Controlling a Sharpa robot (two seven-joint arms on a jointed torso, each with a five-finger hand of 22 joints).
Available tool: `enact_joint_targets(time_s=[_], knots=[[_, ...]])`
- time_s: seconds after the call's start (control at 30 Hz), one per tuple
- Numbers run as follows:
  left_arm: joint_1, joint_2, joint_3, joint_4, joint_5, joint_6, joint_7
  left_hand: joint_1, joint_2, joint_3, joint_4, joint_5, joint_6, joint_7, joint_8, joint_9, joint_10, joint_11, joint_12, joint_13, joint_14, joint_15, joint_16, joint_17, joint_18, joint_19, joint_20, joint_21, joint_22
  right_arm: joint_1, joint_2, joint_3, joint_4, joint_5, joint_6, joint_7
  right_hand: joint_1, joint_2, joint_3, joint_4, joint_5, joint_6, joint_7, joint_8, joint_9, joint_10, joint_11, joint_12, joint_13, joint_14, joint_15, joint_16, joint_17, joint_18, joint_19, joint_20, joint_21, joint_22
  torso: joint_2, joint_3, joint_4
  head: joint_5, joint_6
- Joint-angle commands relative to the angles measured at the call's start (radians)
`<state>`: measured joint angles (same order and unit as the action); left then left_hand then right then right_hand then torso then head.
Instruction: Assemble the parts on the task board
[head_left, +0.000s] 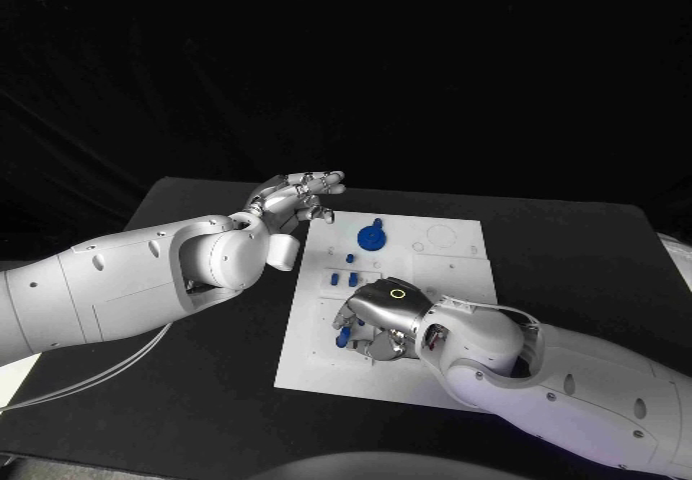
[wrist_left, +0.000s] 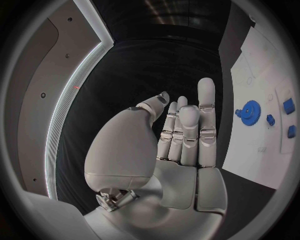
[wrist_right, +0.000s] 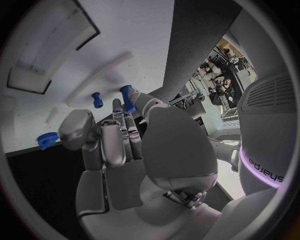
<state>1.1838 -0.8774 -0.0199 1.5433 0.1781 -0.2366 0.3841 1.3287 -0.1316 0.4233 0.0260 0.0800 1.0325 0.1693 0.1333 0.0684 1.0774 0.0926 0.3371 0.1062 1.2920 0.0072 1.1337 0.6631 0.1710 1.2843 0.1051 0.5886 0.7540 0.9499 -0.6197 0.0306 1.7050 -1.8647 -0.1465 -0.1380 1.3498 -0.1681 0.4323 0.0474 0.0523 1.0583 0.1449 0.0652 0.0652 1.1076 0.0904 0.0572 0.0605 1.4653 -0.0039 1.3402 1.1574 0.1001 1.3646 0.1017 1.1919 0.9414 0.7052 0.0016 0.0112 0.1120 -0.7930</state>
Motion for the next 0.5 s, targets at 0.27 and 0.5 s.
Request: enact_joint_targets(time_s=[0.27, 0.5], knots=[[0.0, 0.0, 0.0, 0.002, -0.005, 0.021, -0.004, 0.001, 0.007, -0.002, -0.002, 0.005, -0.006, 0.0, 0.004, -0.001, -0.006, 0.001, 0.004, 0.002, -0.009, 0.001, 0.0, -0.002, 0.011, 0.005, 0.0, -0.004, -0.001, 0.0, 0.001, -0.002, 0.005, 0.005, -0.057, 0.017, -0.018, 0.002, -0.09, 0.008, -0.001, -0.042, 0.0, -0.002, 0.002, -0.065, 0.007, 0.024, 0.005, 0.019, 0.011, -0.023, -0.035, 0.026, -0.024, 0.004, -0.039, -0.053, 0.0, 0.0006, 0.0004, -0.001, 0.002], [0.0, -0.001, 0.0, 0.001, -0.005, 0.022, -0.005, 0.0, 0.007, -0.002, -0.002, 0.005, -0.007, 0.001, 0.003, -0.001, -0.007, 0.002, 0.005, 0.001, -0.009, 0.001, -0.001, -0.003, 0.011, 0.005, 0.0, -0.004, -0.002, -0.002, -0.019, -0.002, 0.028, 0.011, -0.112, 0.025, -0.012, 0.012, -0.104, 0.009, 0.0, -0.041, 0.003, -0.001, 0.003, -0.061, 0.005, 0.035, 0.007, 0.02, 0.01, -0.022, -0.035, 0.026, -0.021, 0.004, -0.038, -0.051, 0.0, 0.0015, -0.0005, -0.004, 0.004]])
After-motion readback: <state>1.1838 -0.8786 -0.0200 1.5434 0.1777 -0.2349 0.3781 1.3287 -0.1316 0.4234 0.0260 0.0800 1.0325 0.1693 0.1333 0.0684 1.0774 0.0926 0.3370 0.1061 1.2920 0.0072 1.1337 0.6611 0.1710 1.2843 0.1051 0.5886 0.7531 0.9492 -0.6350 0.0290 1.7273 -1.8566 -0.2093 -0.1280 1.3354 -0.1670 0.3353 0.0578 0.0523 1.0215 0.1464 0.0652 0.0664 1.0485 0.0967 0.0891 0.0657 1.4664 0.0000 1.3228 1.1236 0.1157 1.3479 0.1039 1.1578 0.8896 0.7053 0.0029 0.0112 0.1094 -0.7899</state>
